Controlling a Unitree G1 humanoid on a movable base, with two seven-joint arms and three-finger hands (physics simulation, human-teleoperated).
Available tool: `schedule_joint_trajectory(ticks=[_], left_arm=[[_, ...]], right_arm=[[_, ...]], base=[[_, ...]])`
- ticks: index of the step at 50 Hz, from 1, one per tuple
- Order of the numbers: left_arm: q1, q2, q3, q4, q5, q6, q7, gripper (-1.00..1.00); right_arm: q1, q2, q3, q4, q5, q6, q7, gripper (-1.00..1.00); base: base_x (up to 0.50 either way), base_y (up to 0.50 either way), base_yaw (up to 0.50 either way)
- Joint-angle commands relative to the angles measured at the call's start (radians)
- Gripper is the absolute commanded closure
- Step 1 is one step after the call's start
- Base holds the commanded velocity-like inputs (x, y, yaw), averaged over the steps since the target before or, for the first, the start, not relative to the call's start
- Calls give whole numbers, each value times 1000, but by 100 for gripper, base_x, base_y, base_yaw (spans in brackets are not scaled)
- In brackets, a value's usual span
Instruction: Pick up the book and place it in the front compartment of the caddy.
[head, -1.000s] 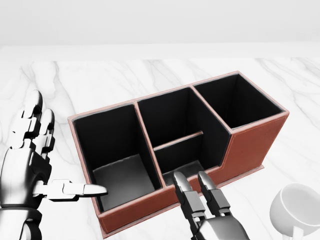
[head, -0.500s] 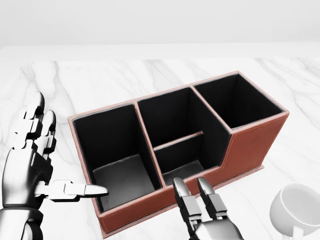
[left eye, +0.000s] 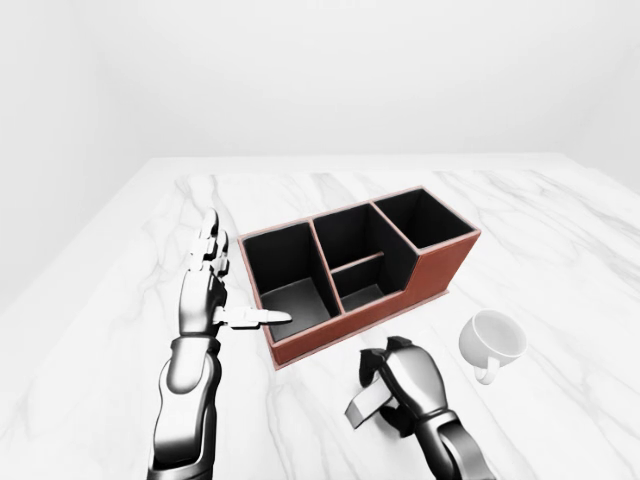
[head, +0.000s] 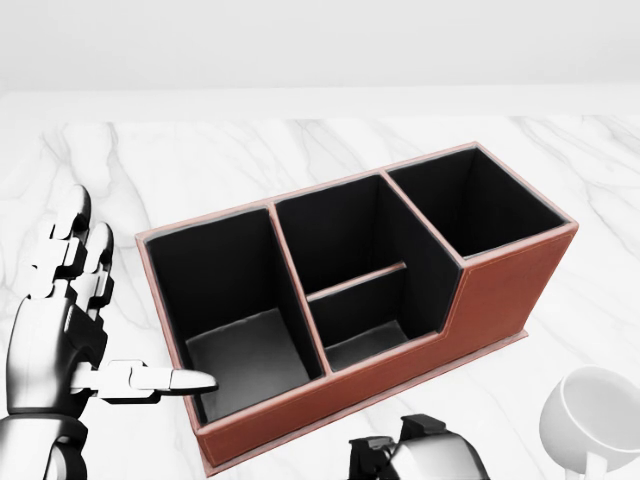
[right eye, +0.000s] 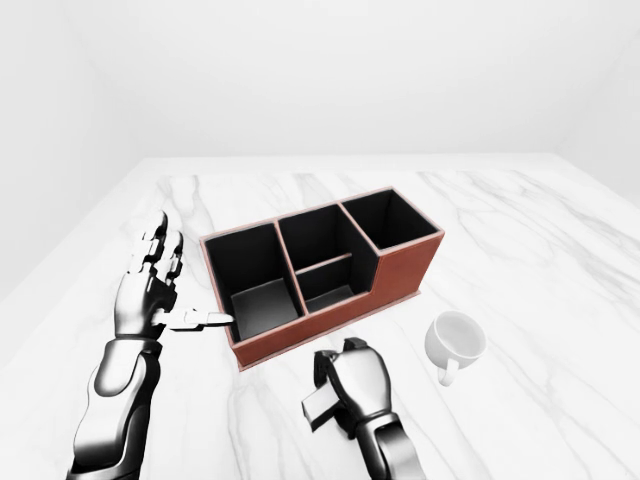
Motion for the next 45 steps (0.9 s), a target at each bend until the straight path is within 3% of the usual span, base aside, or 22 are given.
schedule_joint_trajectory(ticks=[1, 22, 23, 25, 45], left_arm=[[0, 0, -1, 0, 1, 0, 0, -100], [4, -2, -2, -8, 1, 0, 0, -100], [2, -2, -1, -5, 1, 0, 0, -100], [2, -2, -2, 2, 2, 0, 1, -100], [2, 1, 2, -2, -1, 0, 0, -100]], right_arm=[[7, 5, 17, 46, 18, 0, 7, 100], [-20, 24, -26, -2, 73, 0, 57, 100], [10, 24, -47, -149, 136, 0, 178, 100], [10, 34, -62, -231, 171, 0, 259, 100], [-20, 91, -133, -528, 257, 0, 513, 100]], base=[[0, 0, 0], [0, 0, 0], [0, 0, 0], [0, 0, 0], [0, 0, 0]])
